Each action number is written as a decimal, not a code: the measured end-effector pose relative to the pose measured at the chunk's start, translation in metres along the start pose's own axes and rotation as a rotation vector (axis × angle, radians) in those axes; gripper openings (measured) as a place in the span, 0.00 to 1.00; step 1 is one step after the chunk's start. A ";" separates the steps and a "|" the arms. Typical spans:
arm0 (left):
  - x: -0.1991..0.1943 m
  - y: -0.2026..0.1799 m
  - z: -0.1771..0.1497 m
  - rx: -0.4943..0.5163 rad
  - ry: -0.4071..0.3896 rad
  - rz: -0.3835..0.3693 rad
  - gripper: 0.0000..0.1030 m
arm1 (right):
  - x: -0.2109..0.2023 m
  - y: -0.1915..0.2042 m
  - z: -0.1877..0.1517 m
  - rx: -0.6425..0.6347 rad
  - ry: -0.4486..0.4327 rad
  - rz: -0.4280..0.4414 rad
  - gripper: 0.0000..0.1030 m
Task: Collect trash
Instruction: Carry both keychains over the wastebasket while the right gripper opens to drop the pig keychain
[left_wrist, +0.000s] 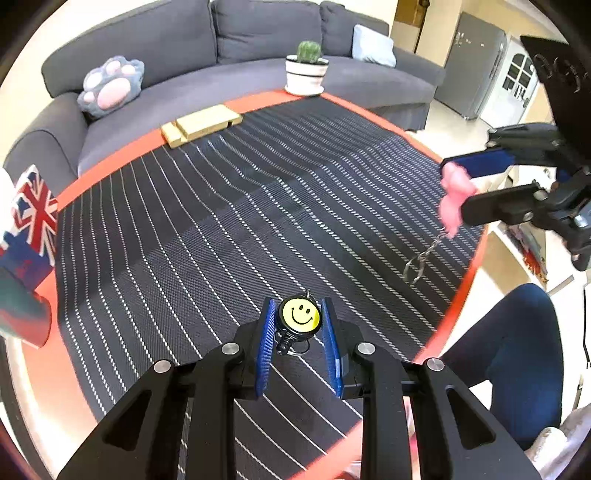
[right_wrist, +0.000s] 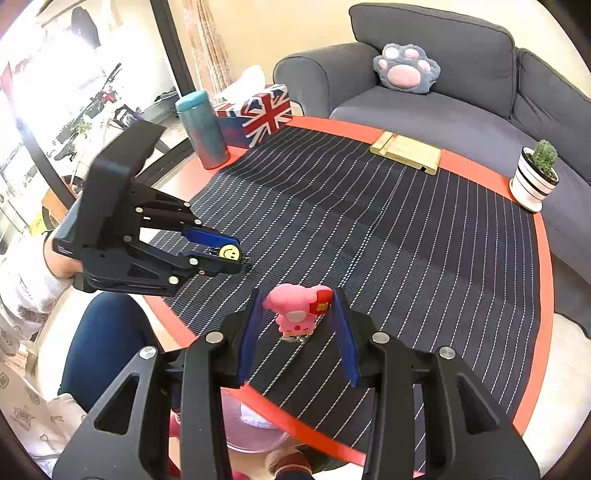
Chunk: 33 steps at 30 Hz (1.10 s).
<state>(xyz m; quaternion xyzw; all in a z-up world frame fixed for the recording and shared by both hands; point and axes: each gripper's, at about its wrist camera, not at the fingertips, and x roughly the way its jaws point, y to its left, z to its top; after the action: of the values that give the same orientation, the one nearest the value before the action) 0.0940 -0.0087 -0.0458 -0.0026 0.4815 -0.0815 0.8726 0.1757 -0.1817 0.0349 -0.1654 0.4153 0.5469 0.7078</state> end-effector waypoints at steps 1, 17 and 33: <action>-0.007 -0.004 -0.001 -0.002 -0.008 -0.002 0.24 | -0.003 0.003 -0.002 -0.003 -0.003 0.001 0.36; -0.076 -0.065 -0.040 0.029 -0.095 -0.047 0.24 | -0.052 0.063 -0.050 -0.040 -0.045 0.009 0.36; -0.085 -0.085 -0.096 -0.022 -0.082 -0.078 0.24 | -0.045 0.107 -0.105 -0.037 0.012 0.076 0.36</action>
<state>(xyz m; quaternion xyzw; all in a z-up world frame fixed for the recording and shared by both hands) -0.0428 -0.0730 -0.0186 -0.0345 0.4459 -0.1100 0.8876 0.0323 -0.2454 0.0297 -0.1660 0.4151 0.5799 0.6810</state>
